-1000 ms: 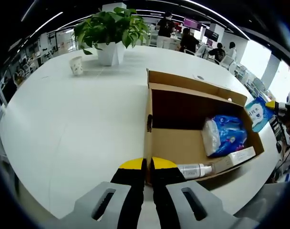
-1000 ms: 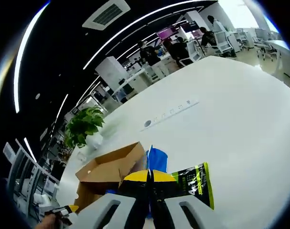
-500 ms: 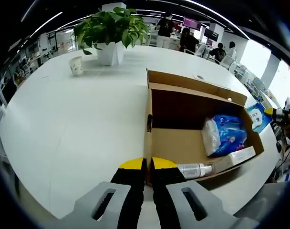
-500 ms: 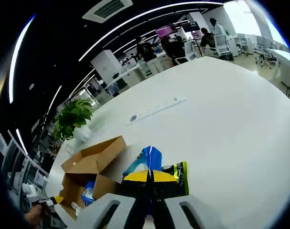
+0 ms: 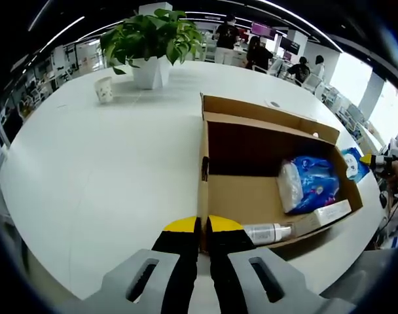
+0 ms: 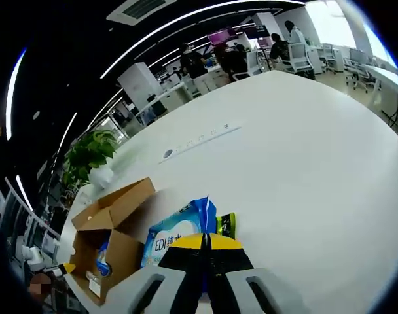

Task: Operate the shoe box by opening the lid, removing the specified soft item, and placing it in the target area until the item is outside and the box remains undamaged.

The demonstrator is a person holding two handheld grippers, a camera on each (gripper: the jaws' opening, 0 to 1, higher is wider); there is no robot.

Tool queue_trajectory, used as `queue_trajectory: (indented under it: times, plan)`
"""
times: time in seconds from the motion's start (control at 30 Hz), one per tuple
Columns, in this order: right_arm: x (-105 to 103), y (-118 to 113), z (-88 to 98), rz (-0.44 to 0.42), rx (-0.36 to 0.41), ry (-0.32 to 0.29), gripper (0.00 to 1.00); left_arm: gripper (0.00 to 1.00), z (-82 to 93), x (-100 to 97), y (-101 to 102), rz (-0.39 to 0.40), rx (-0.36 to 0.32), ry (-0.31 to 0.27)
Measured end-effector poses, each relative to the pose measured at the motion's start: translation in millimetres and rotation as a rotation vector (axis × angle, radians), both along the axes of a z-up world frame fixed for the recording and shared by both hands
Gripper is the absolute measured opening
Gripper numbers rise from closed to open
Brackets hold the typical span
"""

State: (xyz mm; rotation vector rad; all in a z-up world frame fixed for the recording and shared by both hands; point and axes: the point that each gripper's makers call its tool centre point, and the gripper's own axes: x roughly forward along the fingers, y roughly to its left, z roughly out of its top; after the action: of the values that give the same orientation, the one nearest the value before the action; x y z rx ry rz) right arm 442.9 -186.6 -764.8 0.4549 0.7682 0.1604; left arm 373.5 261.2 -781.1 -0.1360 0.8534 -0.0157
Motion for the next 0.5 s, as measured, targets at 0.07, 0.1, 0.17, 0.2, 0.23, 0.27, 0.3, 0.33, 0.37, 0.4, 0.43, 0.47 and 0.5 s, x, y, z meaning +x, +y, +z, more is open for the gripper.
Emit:
queue_trajectory:
  times: [0.07, 0.1, 0.17, 0.2, 0.23, 0.27, 0.3, 0.33, 0.37, 0.4, 0.43, 0.47, 0.5]
  plan:
    - [0.2, -1.6, -3.9, 0.000, -0.001, 0.008, 0.00, 0.01, 0.1, -0.1, -0.4, 0.001, 0.001, 0.002]
    - [0.4, -2.7, -5.8, -0.002, -0.002, 0.012, 0.00, 0.01, 0.1, -0.2, -0.5, 0.001, 0.002, 0.002]
    - [0.0, -3.8, -8.7, -0.003, -0.004, 0.017, 0.00, 0.01, 0.1, -0.2, -0.7, 0.001, 0.004, 0.002]
    - [0.7, -5.0, -10.8, -0.004, -0.006, 0.020, 0.00, 0.01, 0.2, -0.3, -0.8, 0.002, 0.004, 0.003]
    - [0.4, -5.6, -13.3, -0.001, -0.008, 0.025, 0.00, 0.01, 0.2, -0.4, -0.9, 0.002, 0.004, 0.003]
    - [0.1, -5.9, -15.1, 0.003, -0.010, 0.028, 0.00, 0.01, 0.2, -0.3, -1.0, 0.002, 0.005, 0.004]
    - [-0.4, -6.4, -17.4, 0.004, -0.012, 0.033, 0.00, 0.01, 0.2, -0.4, -1.0, 0.001, 0.006, 0.004]
    - [-0.8, -7.1, -19.0, 0.004, -0.015, 0.036, 0.00, 0.01, 0.1, -0.5, -1.0, 0.002, 0.006, 0.005]
    - [-1.3, -7.9, -21.0, 0.001, -0.012, 0.041, 0.00, 0.01, 0.1, -0.5, -1.0, 0.003, 0.005, 0.005]
    - [-1.1, -8.4, -22.5, 0.003, -0.014, 0.043, 0.00, 0.01, 0.0, -0.5, -1.0, 0.003, 0.005, 0.006]
    - [-1.2, -8.7, -23.5, 0.005, -0.016, 0.045, 0.00, 0.01, 0.0, -0.7, -1.0, 0.003, 0.005, 0.006]
    - [-1.0, -9.6, -25.2, 0.010, -0.020, 0.047, 0.00, 0.01, 0.0, -0.7, -0.9, 0.004, 0.006, 0.007]
    - [-0.9, -10.2, -26.6, 0.010, -0.020, 0.050, 0.00, 0.01, -0.1, -0.8, -0.9, 0.004, 0.007, 0.008]
